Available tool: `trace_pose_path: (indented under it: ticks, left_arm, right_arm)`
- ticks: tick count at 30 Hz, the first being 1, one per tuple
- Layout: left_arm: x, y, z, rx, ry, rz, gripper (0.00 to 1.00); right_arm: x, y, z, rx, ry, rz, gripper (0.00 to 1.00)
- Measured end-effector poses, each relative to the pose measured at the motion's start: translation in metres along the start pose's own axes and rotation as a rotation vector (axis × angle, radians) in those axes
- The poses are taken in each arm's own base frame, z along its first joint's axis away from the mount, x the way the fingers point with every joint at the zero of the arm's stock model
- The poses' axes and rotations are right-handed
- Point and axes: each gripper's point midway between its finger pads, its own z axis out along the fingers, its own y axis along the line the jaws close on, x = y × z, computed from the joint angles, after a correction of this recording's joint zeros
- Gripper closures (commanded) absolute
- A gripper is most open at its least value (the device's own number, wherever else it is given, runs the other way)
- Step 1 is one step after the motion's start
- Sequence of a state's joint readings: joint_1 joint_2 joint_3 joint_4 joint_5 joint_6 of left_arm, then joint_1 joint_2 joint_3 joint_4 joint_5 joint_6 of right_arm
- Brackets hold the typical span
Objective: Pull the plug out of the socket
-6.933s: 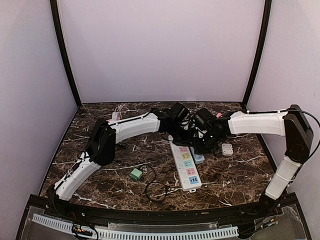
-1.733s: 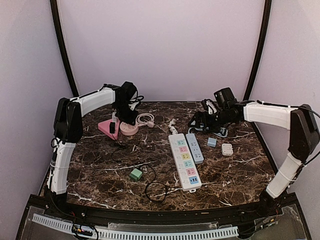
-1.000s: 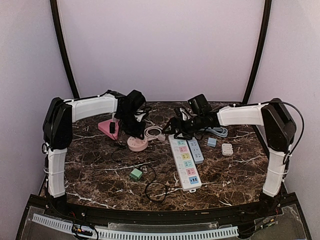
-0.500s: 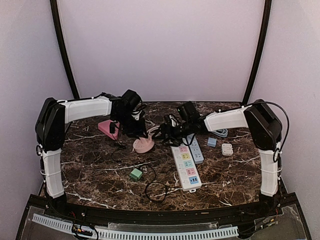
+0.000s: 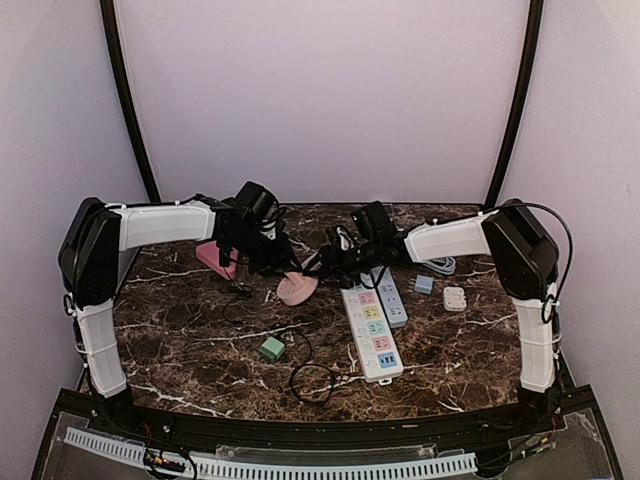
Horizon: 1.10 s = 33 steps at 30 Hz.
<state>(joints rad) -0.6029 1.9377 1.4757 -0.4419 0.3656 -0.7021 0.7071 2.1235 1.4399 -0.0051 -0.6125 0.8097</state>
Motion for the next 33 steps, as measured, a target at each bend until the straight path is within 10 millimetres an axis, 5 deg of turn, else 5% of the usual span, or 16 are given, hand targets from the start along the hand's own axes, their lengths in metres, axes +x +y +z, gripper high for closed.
trace_pose_path:
  ticks: [18, 33]
  left_arm:
    - [-0.004, 0.0, -0.01, 0.054, -0.048, -0.058, 0.88]
    - [-0.009, 0.011, -0.033, 0.013, -0.144, -0.045, 0.88]
  right_arm:
    - [-0.013, 0.004, 0.0, 0.007, -0.022, 0.041, 0.91]
    - [-0.027, 0.019, 0.012, 0.014, -0.021, 0.016, 0.95]
